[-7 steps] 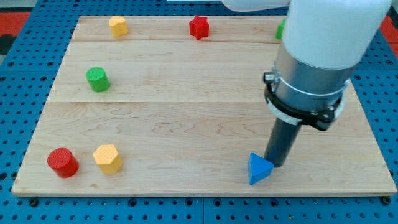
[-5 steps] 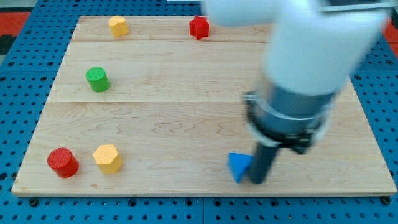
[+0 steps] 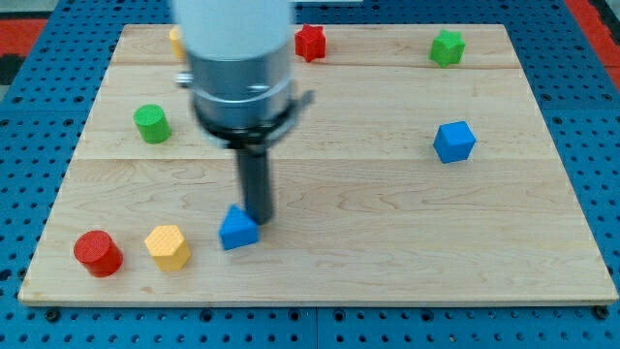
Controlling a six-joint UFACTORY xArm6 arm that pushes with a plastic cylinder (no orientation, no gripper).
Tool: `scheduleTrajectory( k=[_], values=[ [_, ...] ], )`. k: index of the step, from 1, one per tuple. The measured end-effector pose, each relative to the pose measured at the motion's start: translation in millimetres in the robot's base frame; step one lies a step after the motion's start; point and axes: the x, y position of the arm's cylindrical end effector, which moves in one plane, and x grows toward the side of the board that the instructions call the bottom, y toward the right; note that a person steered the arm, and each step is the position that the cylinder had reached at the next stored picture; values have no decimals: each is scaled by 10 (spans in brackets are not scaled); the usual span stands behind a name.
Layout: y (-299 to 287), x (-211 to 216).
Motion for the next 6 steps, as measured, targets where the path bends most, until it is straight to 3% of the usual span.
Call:
scheduleTrajectory(
  k=[1,2,3,4,6],
  values=[
    [473,-25],
    [1814,-115],
    [3028,-484],
    [3352,-873],
    [2166,-1222]
  ],
)
